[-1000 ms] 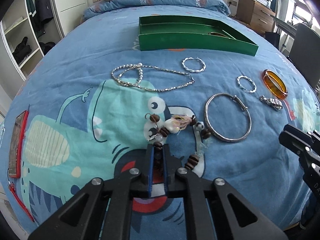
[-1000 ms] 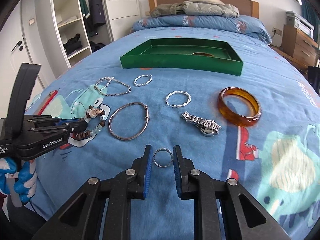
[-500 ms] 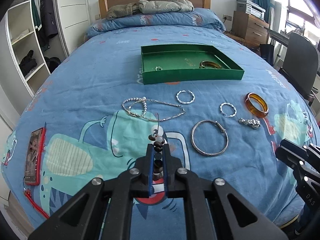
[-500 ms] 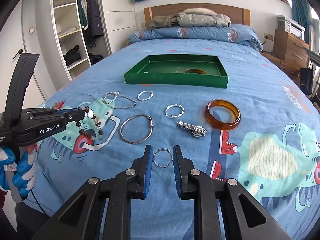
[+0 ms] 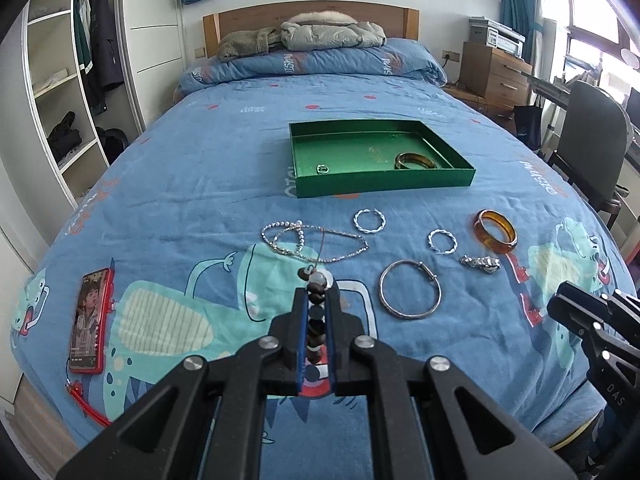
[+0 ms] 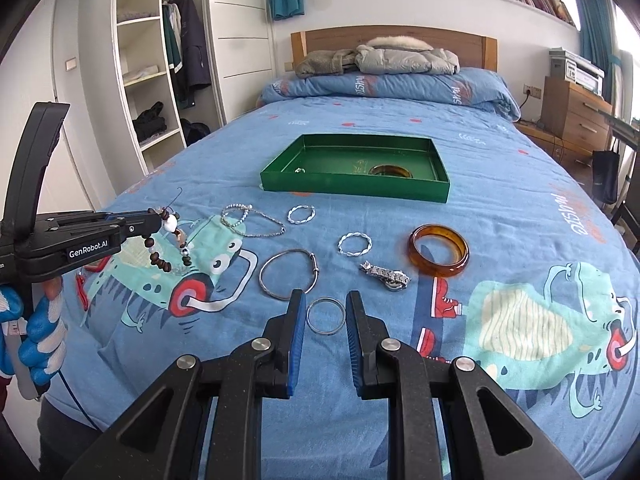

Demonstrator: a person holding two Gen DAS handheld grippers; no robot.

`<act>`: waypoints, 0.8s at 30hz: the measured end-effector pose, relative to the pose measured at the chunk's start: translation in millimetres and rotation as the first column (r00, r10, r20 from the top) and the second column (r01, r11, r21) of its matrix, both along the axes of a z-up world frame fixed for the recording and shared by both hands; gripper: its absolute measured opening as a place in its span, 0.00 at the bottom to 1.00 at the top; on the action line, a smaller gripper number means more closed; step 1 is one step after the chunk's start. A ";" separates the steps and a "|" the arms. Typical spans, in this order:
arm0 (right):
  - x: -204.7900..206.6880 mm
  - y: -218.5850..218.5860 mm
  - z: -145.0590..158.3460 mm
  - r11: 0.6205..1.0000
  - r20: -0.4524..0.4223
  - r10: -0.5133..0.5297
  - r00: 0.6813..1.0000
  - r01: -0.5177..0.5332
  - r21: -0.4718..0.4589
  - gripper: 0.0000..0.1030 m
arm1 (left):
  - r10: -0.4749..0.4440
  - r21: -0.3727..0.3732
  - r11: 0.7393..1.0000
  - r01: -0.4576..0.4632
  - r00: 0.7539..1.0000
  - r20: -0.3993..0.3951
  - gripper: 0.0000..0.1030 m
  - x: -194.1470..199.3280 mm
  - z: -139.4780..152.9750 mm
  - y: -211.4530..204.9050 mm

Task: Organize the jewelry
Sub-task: 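Carry the bracelet and band ring into the green tray and open both grippers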

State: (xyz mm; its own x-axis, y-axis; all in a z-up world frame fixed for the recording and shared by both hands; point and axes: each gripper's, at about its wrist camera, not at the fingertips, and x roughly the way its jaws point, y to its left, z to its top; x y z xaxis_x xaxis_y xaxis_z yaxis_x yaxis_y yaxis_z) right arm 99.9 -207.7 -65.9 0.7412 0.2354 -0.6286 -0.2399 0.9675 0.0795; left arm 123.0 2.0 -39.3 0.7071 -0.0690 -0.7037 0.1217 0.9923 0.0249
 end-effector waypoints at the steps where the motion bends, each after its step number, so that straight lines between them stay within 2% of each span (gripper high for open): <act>1: 0.1 -0.3 1.8 1.000 0.004 -0.001 1.000 0.001 -0.001 0.19 | -0.001 -0.001 1.000 0.001 1.000 0.004 0.07 0.5 2.2 0.2; 8: 14.1 -6.4 16.5 1.000 0.028 -0.010 1.000 0.010 0.002 0.19 | -0.012 -0.010 1.000 0.012 1.000 0.029 0.07 19.9 20.2 1.9; 14: 50.4 -9.1 32.5 1.000 0.049 -0.008 0.999 0.009 -0.022 0.19 | -0.030 -0.010 0.999 0.031 0.998 0.046 0.07 59.1 31.2 -1.0; 20: 115.0 -7.6 49.0 0.999 0.072 0.000 0.997 0.003 -0.034 0.19 | -0.045 -0.024 0.999 0.046 0.997 0.057 0.07 125.0 38.1 -10.4; 24: 171.9 -9.4 55.1 1.000 0.072 -0.011 0.997 0.012 -0.008 0.19 | -0.057 -0.022 0.998 0.058 0.996 0.070 0.07 175.0 40.8 -21.1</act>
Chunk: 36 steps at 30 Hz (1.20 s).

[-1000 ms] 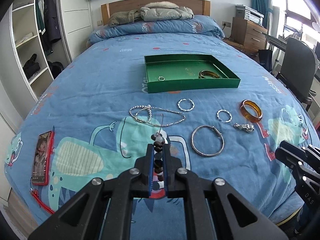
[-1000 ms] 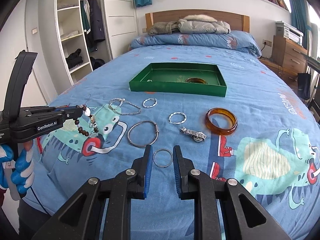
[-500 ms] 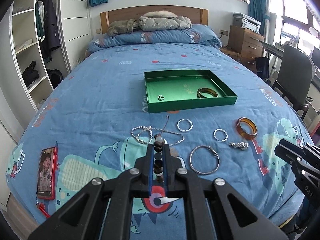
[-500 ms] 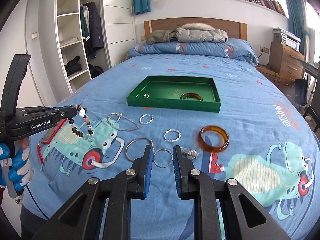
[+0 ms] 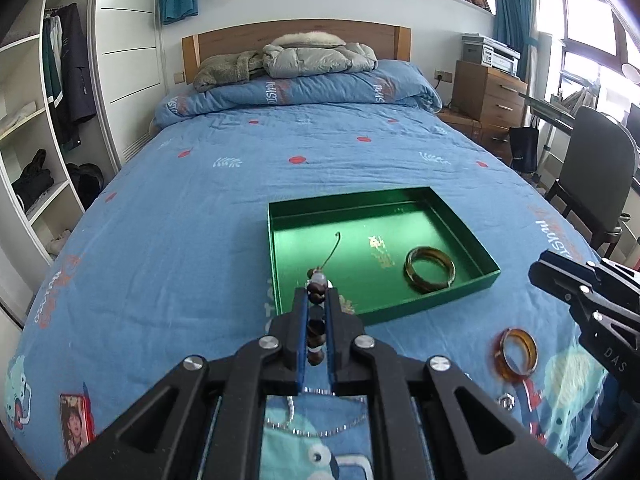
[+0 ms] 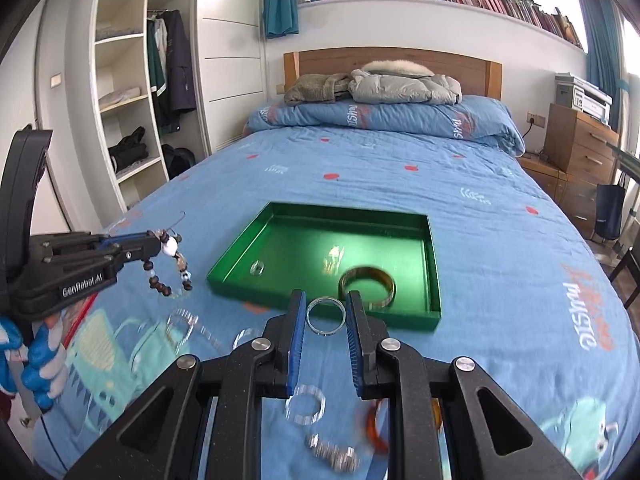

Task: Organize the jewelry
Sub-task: 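Carry the bracelet and band ring into the green tray and open both grippers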

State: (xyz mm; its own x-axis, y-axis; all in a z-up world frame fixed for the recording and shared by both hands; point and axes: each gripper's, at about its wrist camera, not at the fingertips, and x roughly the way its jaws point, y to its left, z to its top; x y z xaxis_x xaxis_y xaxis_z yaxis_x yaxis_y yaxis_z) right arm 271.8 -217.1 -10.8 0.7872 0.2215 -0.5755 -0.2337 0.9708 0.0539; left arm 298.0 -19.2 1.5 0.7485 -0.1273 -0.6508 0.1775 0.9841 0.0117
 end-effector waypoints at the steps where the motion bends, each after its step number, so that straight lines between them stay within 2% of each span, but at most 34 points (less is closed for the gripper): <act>1: 14.8 0.0 0.4 1.000 -0.001 -0.004 1.000 0.004 0.004 0.19 | -0.001 0.001 1.000 0.001 1.000 0.002 0.07 14.1 0.4 -2.8; 9: 120.4 -1.6 -18.5 0.999 -0.053 -0.049 0.997 0.050 0.009 0.19 | 0.007 -0.004 1.000 -0.007 1.000 -0.027 0.07 110.2 -12.6 -21.4; 16: 186.7 -13.4 -50.1 0.995 -0.137 -0.099 0.986 0.098 -0.011 0.19 | -0.004 0.022 1.000 0.006 0.997 -0.083 0.07 162.3 -43.6 -45.1; 23: 213.4 -24.8 -77.9 0.989 -0.229 -0.143 0.963 0.146 -0.004 0.19 | -0.018 0.006 1.000 0.019 0.988 -0.152 0.07 191.2 -69.8 -65.9; 31: 229.7 -32.7 -107.1 0.985 -0.339 -0.172 0.925 0.159 -0.067 0.19 | 0.028 0.055 0.998 -0.016 0.975 -0.222 0.07 202.7 -104.9 -58.3; 36: 230.1 -24.0 -112.2 0.982 -0.330 -0.172 0.928 0.133 -0.138 0.19 | 0.052 0.030 0.999 -0.046 0.962 -0.268 0.07 207.3 -114.6 -46.3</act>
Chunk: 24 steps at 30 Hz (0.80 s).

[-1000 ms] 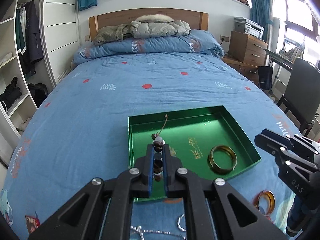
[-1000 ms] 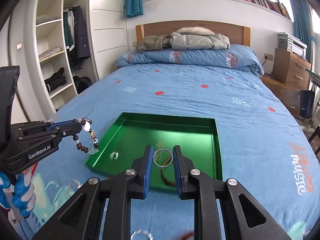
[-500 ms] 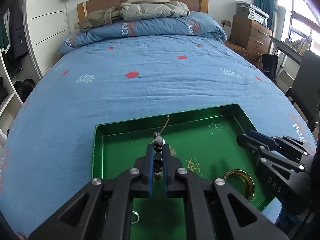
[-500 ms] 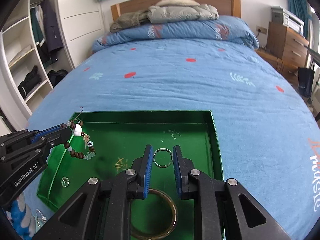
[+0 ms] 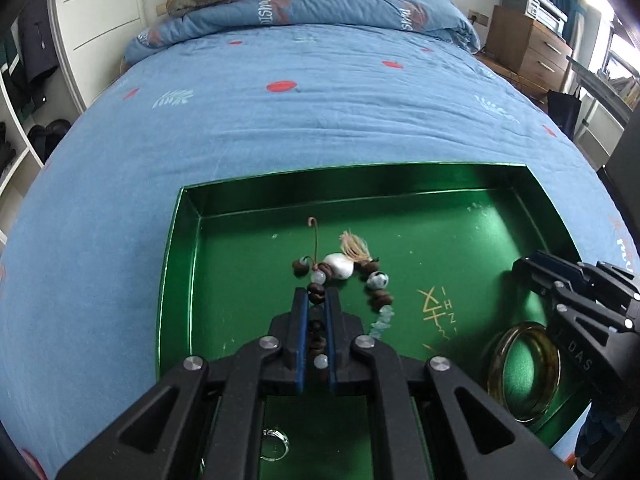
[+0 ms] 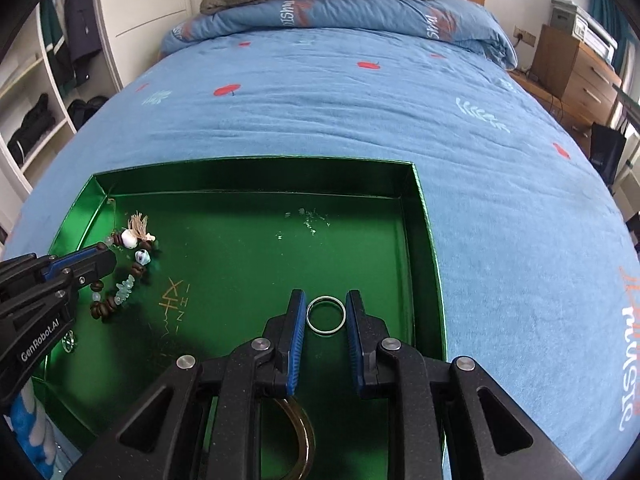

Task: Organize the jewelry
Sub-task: 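Carry the bracelet and band ring into the green tray and open both grippers, then withdraw both grippers from the tray toward the remaining jewelry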

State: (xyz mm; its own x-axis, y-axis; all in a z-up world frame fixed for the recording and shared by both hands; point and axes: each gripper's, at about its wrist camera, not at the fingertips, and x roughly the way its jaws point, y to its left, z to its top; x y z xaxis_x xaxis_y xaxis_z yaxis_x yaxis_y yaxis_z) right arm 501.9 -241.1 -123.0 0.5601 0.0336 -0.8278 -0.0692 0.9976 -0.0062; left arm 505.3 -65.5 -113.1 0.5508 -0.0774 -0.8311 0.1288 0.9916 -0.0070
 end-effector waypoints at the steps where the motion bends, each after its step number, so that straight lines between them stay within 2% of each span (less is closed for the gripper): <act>1: -0.7 1.7 -0.3 1.000 0.002 0.005 1.000 -0.005 -0.013 0.19 | -0.002 0.001 1.000 0.002 1.000 -0.011 0.07 0.9 -1.6 -0.3; 7: -1.6 6.4 -0.9 0.999 0.010 0.009 1.000 -0.009 -0.047 0.20 | 0.002 0.012 1.000 -0.002 0.999 -0.047 0.08 2.2 -4.7 2.0; 9: 0.7 4.6 0.3 0.999 0.003 0.005 1.000 -0.005 -0.044 0.26 | -0.011 0.011 1.000 0.011 0.999 -0.049 0.10 1.3 -4.1 3.1; 10: 0.5 3.4 1.3 0.999 -0.003 0.001 1.000 -0.001 -0.042 0.34 | -0.012 0.003 1.000 0.012 0.999 -0.050 0.10 0.8 -3.4 4.9; 12: -1.6 1.5 6.7 0.999 0.003 -0.002 1.000 0.002 -0.033 0.35 | -0.005 -0.018 1.000 0.004 0.999 -0.031 0.10 -2.1 2.7 9.9; 18: -29.2 -2.5 44.3 1.000 0.079 0.005 0.997 -0.006 0.011 0.36 | 0.001 -0.036 0.999 0.002 0.995 0.099 0.10 -30.9 51.5 23.8; 24: -72.3 -14.4 98.0 0.997 0.179 -0.013 0.984 -0.001 0.078 0.40 | -0.026 -0.035 0.999 0.032 0.985 0.171 0.10 -70.0 105.4 34.9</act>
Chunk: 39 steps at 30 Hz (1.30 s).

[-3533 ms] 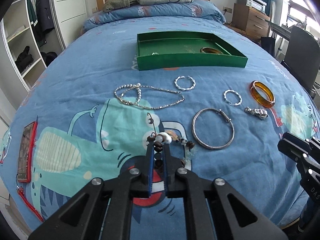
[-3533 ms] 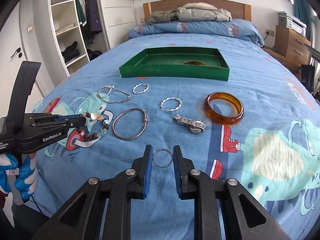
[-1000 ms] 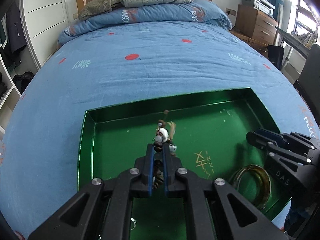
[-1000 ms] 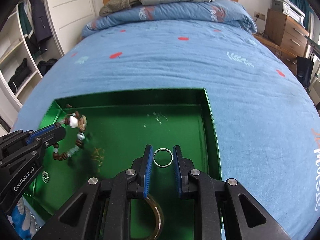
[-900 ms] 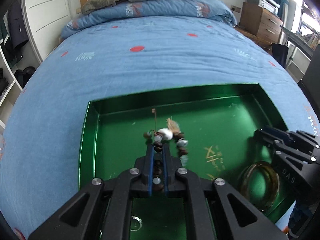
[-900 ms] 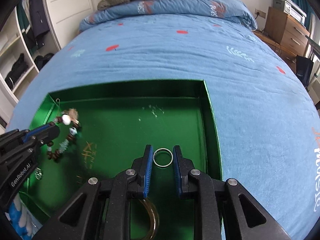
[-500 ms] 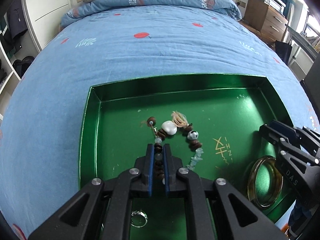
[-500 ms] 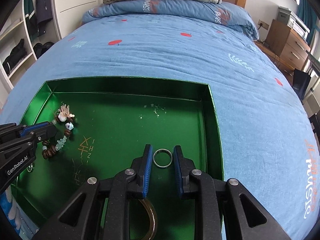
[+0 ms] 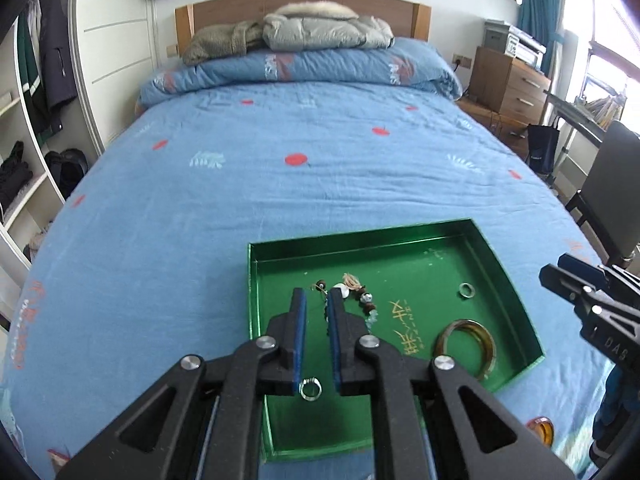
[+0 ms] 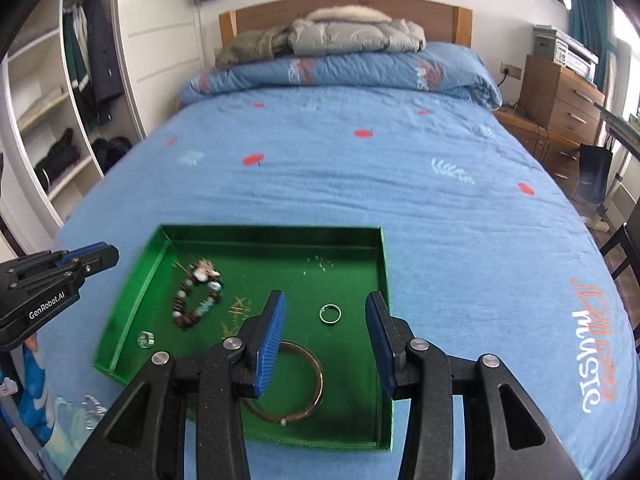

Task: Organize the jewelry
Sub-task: 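Withdraw both grippers from the tray toward the remaining jewelry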

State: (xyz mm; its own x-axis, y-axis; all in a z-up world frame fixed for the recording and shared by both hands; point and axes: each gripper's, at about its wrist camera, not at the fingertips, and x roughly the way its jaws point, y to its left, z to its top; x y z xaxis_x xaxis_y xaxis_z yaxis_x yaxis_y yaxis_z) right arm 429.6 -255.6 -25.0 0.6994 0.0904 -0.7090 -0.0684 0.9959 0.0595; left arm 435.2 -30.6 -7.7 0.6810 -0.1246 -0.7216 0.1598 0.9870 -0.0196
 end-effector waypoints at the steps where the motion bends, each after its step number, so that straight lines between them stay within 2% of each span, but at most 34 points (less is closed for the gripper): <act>1: -9.1 -2.6 9.2 1.000 0.017 0.002 1.000 -0.002 0.012 0.40 | -0.007 0.007 1.000 0.007 1.000 0.002 0.10 -8.6 7.4 0.4; 5: -49.6 -7.1 43.2 1.000 0.086 0.012 0.996 -0.013 0.011 0.40 | -0.005 0.050 0.999 0.004 1.000 0.017 0.10 -41.4 35.1 3.9; 10: -106.2 -10.1 79.9 0.999 0.171 0.039 0.985 -0.042 0.013 0.40 | 0.020 0.015 1.000 -0.020 0.999 0.042 0.10 -86.5 58.2 16.0; 19: -202.6 -15.1 114.3 0.996 0.262 0.080 0.962 -0.089 0.025 0.40 | 0.027 0.008 1.000 -0.028 0.995 0.092 0.10 -181.5 87.4 30.4; 24: -251.4 -23.0 119.7 0.993 0.287 0.089 0.954 -0.106 0.043 0.40 | 0.039 -0.005 0.999 -0.039 0.994 0.106 0.12 -232.0 90.6 35.9; 29: -286.3 -32.8 112.2 0.992 0.292 0.082 0.953 -0.106 0.067 0.40 | 0.048 0.002 0.999 -0.048 0.994 0.099 0.13 -271.3 78.2 34.5; 39: -334.5 -40.4 99.1 0.990 0.300 0.080 0.951 -0.111 0.087 0.40 | 0.046 -0.043 0.998 -0.043 0.998 0.052 0.14 -315.5 56.3 30.0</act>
